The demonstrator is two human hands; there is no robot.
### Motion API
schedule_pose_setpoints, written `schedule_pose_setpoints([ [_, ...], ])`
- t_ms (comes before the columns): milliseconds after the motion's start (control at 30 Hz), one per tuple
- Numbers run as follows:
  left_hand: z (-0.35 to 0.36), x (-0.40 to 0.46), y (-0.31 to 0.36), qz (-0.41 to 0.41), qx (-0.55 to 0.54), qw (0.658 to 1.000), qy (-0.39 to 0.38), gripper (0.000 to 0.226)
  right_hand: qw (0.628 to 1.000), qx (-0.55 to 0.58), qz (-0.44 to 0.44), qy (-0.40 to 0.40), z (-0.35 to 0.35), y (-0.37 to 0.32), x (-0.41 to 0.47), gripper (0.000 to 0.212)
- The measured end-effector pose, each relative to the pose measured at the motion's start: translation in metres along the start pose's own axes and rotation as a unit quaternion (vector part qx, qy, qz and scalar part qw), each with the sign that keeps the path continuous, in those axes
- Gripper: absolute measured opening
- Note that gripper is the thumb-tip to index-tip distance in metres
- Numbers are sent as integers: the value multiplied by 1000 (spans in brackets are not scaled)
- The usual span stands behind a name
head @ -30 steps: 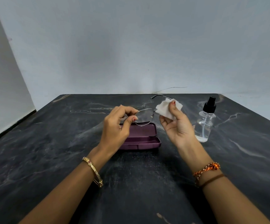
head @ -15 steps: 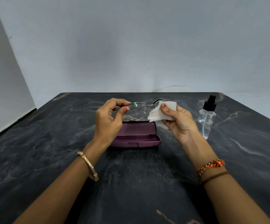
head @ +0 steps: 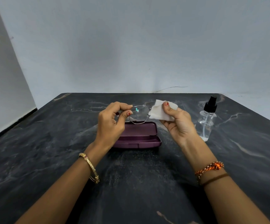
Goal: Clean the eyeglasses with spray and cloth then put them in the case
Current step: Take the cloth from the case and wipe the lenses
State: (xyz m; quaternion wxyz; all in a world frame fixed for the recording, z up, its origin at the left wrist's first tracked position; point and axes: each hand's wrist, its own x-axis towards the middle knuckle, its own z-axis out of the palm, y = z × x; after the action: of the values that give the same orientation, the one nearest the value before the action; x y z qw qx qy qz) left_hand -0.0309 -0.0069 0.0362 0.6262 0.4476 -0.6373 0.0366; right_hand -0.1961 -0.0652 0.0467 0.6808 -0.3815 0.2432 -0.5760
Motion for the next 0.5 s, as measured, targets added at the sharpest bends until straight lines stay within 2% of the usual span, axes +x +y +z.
schedule_pose_setpoints([
  [133, 1, 1, 4, 22, 16, 1000, -9, 10, 999, -13, -28, 26, -2, -5, 1, 8],
  [233, 3, 0, 7, 34, 21, 999, -13, 9, 999, 17, -16, 49, -1, -4, 0, 15],
  [300, 4, -1, 6, 39, 29, 999, -19, 10, 998, 23, -9, 54, -1, -1, 0, 10],
  [367, 4, -3, 5, 39, 33, 999, -16, 10, 999, 10, -4, 31, -2, 0, 0, 3],
  [500, 2, -1, 4, 17, 25, 1000, -3, 9, 999, -32, 2, -34, -6, -7, 1, 17],
])
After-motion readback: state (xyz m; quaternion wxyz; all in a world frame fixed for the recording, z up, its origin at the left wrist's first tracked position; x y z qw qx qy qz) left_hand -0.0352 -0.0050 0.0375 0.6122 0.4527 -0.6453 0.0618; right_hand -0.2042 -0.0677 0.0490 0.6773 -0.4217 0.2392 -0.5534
